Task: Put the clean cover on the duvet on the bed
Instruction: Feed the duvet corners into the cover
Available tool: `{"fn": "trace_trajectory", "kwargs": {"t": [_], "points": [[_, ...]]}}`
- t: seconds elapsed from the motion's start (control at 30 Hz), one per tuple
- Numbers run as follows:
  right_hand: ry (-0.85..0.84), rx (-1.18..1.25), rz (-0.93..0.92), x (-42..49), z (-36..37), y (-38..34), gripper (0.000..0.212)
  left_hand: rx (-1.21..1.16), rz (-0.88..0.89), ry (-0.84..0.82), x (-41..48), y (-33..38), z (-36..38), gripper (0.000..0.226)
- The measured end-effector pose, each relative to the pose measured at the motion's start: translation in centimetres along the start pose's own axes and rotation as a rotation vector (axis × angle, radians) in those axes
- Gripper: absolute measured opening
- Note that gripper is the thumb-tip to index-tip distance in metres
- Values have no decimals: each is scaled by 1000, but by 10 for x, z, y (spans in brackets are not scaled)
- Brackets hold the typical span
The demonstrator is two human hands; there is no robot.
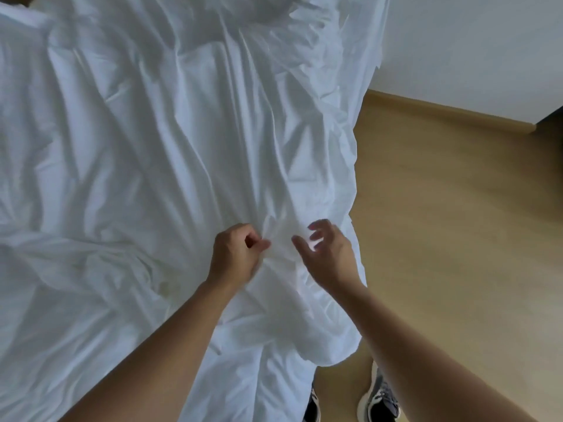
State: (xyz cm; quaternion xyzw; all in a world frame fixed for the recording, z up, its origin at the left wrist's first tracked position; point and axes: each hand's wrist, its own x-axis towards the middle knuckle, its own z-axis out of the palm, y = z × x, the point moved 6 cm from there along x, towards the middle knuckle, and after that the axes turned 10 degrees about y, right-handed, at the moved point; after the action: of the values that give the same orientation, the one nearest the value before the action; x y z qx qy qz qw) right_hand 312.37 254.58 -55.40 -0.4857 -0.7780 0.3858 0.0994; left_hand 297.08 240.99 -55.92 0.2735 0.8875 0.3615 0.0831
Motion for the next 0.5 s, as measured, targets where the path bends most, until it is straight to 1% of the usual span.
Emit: {"fn": "trace_trajectory", "kwargs": {"t": [0.03,0.07,0.1,0.13,0.2,0.27,0.3,0.37,0.4,0.43,0.47,0.5], "points": [[97,23,12,12,-2,-4,60,-8,-42,-29,-8,-8,-1,28],[98,12,25,23,2,-8,77,-17,-87,-73,-17,-17,-2,28],[43,-22,39,32,11,-12,86,-29,-117,-139,-28,-26,-3,29],[-20,-60,46,37,21,-17,88,-28,-134,-236,-39,-34,-3,31],[-78,-120,43,41,38,-25,83,8,-164,-473,-63,-48,-6,33],[-65,-136,56,42,50,-30,74,53,-190,-688,-79,-54,-11,32],[-49,-126,74,41,54,-32,65,76,-176,-769,-81,-51,-13,31],[-40,-80,124,41,60,-35,34,98,-135,-901,-71,-40,-17,28],[-58,-73,137,41,63,-36,24,95,-113,-946,-61,-34,-18,25],[-99,-92,135,41,67,-37,18,75,-103,-935,-46,-27,-19,20],[-158,-131,124,40,70,-38,15,37,-123,-839,-24,-23,-21,16],[-224,-177,108,36,71,-38,14,11,-162,-664,1,-22,-26,15]]}}
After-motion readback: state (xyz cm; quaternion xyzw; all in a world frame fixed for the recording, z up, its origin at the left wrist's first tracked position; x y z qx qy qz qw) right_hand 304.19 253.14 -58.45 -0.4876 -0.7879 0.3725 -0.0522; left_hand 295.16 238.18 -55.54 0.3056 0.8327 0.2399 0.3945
